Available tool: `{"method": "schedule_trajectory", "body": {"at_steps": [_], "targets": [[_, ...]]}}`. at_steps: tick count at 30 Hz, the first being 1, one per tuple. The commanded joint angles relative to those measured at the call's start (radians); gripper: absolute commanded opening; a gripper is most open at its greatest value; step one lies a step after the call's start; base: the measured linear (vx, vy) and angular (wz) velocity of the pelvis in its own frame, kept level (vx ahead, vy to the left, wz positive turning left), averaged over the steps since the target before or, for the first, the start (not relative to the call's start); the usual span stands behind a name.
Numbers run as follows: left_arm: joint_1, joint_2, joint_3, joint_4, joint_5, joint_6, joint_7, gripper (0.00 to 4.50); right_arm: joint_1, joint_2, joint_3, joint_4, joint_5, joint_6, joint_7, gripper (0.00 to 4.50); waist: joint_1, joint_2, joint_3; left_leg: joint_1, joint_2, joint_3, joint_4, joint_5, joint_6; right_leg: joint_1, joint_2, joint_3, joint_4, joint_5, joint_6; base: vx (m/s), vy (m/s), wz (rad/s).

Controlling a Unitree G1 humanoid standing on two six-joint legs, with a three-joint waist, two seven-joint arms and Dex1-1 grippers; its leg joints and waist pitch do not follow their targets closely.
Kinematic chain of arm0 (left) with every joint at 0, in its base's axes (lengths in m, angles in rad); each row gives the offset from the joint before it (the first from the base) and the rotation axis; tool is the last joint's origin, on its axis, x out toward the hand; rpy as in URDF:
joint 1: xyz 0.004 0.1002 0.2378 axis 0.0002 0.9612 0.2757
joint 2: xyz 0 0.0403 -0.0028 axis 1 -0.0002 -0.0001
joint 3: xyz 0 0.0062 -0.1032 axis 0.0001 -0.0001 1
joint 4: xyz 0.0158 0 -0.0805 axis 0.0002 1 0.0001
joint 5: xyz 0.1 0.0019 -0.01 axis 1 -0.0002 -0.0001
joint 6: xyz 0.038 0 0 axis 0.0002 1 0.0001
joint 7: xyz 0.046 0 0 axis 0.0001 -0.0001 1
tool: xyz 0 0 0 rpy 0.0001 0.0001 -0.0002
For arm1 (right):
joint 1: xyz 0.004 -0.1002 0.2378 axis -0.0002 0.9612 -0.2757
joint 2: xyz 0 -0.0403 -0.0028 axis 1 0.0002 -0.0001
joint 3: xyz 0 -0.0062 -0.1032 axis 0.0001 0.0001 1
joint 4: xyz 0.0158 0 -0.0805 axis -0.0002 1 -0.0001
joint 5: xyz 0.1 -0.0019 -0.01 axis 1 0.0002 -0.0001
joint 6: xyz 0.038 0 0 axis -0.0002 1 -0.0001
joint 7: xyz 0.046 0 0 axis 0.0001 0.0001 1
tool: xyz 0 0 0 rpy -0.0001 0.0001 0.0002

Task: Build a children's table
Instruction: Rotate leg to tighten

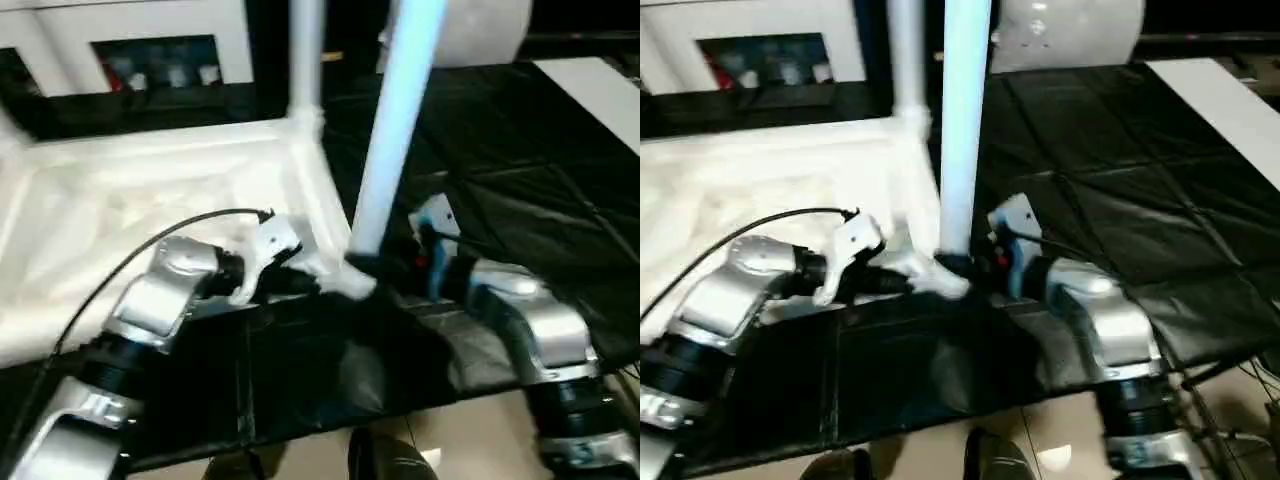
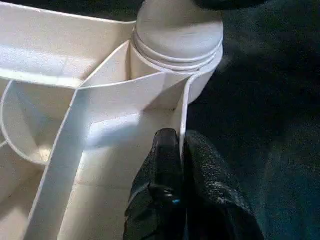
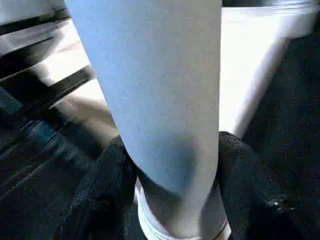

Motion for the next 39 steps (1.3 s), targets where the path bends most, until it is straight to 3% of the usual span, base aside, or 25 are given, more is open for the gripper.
{"method": "schedule_trajectory", "body": {"at_steps": [1, 2, 4, 6, 8, 10, 12, 13, 20, 23, 26, 27, 28, 30, 32, 34, 38, 39], "targets": [[-0.055, -0.165, -0.026, 0.001, -0.013, 0.007, 0.163, 0.0, -0.012, 0.182, 0.129, 0.054, 0.005, 0.044, -0.122, 2.0, 0.007, -0.005, -0.069, -0.002, 0.008, -0.007, -0.068, -0.185, 0.047, 0.065, -0.052, 0.04, -0.106, -0.597, -0.041, 0.0, 0.0, 0.0], [-0.063, -0.19, -0.02, 0.016, -0.004, 0.007, 0.201, 0.0, -0.018, 0.212, 0.119, 0.071, -0.011, 0.034, -0.17, 2.0, 0.003, -0.005, -0.066, 0.005, 0.006, -0.008, -0.066, -0.213, 0.039, 0.057, -0.049, 0.033, -0.116, -0.633, -0.031, 0.0, 0.0, 0.0], [-0.082, -0.24, -0.009, 0.049, 0.023, 0.002, 0.286, 0.0, -0.042, 0.28, 0.079, 0.122, -0.052, -0.004, -0.313, 2.0, 0.0, -0.003, -0.068, 0.003, 0.007, -0.011, -0.069, -0.22, 0.043, 0.061, -0.053, 0.033, -0.116, -0.625, -0.023, 0.0, 0.0, 0.0], [-0.094, -0.265, -0.006, 0.067, 0.037, -0.006, 0.334, 0.0, -0.061, 0.318, 0.048, 0.155, -0.069, -0.032, -0.396, 2.0, -0.004, 0.001, -0.073, 0.007, 0.012, -0.014, -0.072, -0.23, 0.048, 0.063, -0.053, 0.033, -0.114, -0.564, -0.032, 0.0, 0.0, 0.0], [-0.096, -0.278, -0.009, 0.075, 0.045, -0.016, 0.347, 0.0, -0.079, 0.338, 0.025, 0.177, -0.092, -0.067, -0.461, 2.0, -0.004, 0.002, -0.073, 0.002, 0.018, -0.015, -0.078, -0.226, 0.064, 0.066, -0.05, 0.038, -0.103, -0.484, -0.053, 0.0, 0.0, 0.0], [-0.094, -0.28, -0.012, 0.076, 0.048, -0.022, 0.343, 0.0, -0.087, 0.34, 0.015, 0.188, -0.102, -0.096, -0.479, 2.0, -0.008, 0.001, -0.073, 0.002, 0.017, -0.013, -0.079, -0.232, 0.068, 0.064, -0.052, 0.042, -0.099, -0.462, -0.07, 0.0, 0.0, 0.0], [-0.087, -0.279, -0.019, 0.074, 0.055, -0.031, 0.33, 0.0, -0.09, 0.334, 0.011, 0.195, -0.115, -0.139, -0.469, 2.55, -0.007, 0.003, -0.074, 0.0, 0.017, -0.011, -0.078, -0.221, 0.079, 0.067, -0.054, 0.048, -0.094, -0.426, -0.087, 0.0, 0.0, 0.0], [-0.081, -0.277, -0.019, 0.072, 0.056, -0.035, 0.323, 0.0, -0.088, 0.329, 0.008, 0.194, -0.126, -0.163, -0.47, 2.55, -0.007, -0.001, -0.074, -0.002, 0.018, -0.011, -0.078, -0.215, 0.082, 0.068, -0.054, 0.049, -0.093, -0.418, -0.092, 0.0, 0.0, 0.0], [-0.045, -0.215, -0.028, 0.043, 0.039, -0.06, 0.244, 0.0, -0.045, 0.24, -0.008, 0.134, -0.086, -0.232, -0.339, 3.13, 0.001, -0.001, -0.079, -0.007, 0.019, -0.004, -0.075, -0.143, 0.121, 0.073, -0.053, 0.056, -0.08, -0.329, -0.139, 0.0, 0.0, 0.0], [-0.015, -0.153, -0.034, 0.034, 0.023, -0.124, 0.141, 0.0, -0.003, 0.119, -0.006, 0.069, -0.022, -0.254, -0.144, 3.52, 0.013, -0.001, -0.081, -0.008, 0.02, -0.003, -0.074, -0.122, 0.144, 0.078, -0.054, 0.056, -0.079, -0.317, -0.145, 0.0, 0.0, 0.0], [0.017, -0.098, -0.042, 0.029, -0.006, -0.198, 0.02, 0.0, 0.027, -0.007, -0.01, 0.028, 0.029, -0.247, 0.049, 3.73, 0.012, 0.0, -0.085, -0.012, 0.02, -0.002, -0.071, -0.091, 0.166, 0.082, -0.051, 0.057, -0.069, -0.241, -0.173, 0.0, 0.0, 0.0], [0.018, -0.096, -0.043, 0.028, -0.007, -0.199, 0.016, 0.0, 0.027, -0.01, -0.011, 0.028, 0.031, -0.246, 0.055, 3.73, 0.013, -0.001, -0.085, -0.012, 0.021, -0.001, -0.069, -0.081, 0.177, 0.082, -0.052, 0.059, -0.065, -0.219, -0.185, 0.0, 0.0, 0.0], [0.035, -0.059, -0.056, 0.021, -0.021, -0.221, -0.053, 0.0, 0.035, -0.081, -0.02, 0.021, 0.058, -0.235, 0.16, 3.94, 0.016, 0.003, -0.084, -0.009, 0.023, -0.001, -0.07, -0.082, 0.183, 0.08, -0.053, 0.058, -0.066, -0.224, -0.194, 0.0, 0.0, 0.0], [0.042, -0.039, -0.062, 0.02, -0.025, -0.241, -0.088, 0.0, 0.038, -0.117, -0.02, 0.019, 0.07, -0.231, 0.209, 4.1, 0.016, 0.0, -0.082, -0.009, 0.025, -0.001, -0.071, -0.094, 0.187, 0.08, -0.052, 0.057, -0.069, -0.252, -0.193, 0.0, 0.0, 0.0], [0.055, 0.011, -0.067, 0.018, -0.057, -0.263, -0.189, 0.0, 0.038, -0.222, -0.009, 0.014, 0.114, -0.202, 0.361, 4.17, 0.025, 0.005, -0.08, -0.002, 0.028, 0.002, -0.072, -0.11, 0.175, 0.076, -0.053, 0.058, -0.074, -0.299, -0.188, 0.0, 0.0, 0.0], [0.056, 0.034, -0.069, 0.014, -0.079, -0.264, -0.24, 0.0, 0.032, -0.271, 0.004, 0.018, 0.133, -0.191, 0.435, 4.17, 0.035, 0.005, -0.079, 0.002, 0.031, 0.001, -0.074, -0.125, 0.165, 0.074, -0.053, 0.058, -0.076, -0.325, -0.185, 0.0, 0.0, 0.0], [0.05, 0.077, -0.083, 0.025, -0.093, -0.281, -0.324, 0.0, 0.018, -0.333, 0.035, 0.046, 0.134, -0.204, 0.536, 4.17, 0.041, 0.002, -0.08, 0.004, 0.033, 0.001, -0.075, -0.138, 0.149, 0.072, -0.054, 0.06, -0.073, -0.323, -0.192, 0.0, 0.0, 0.0], [0.042, 0.107, -0.101, 0.036, -0.085, -0.3, -0.373, 0.0, 0.008, -0.367, 0.064, 0.063, 0.127, -0.224, 0.611, 4.17, 0.041, 0.001, -0.079, 0.004, 0.033, 0.001, -0.075, -0.143, 0.146, 0.071, -0.055, 0.059, -0.072, -0.327, -0.197, 0.0, 0.0, 0.0]]}}
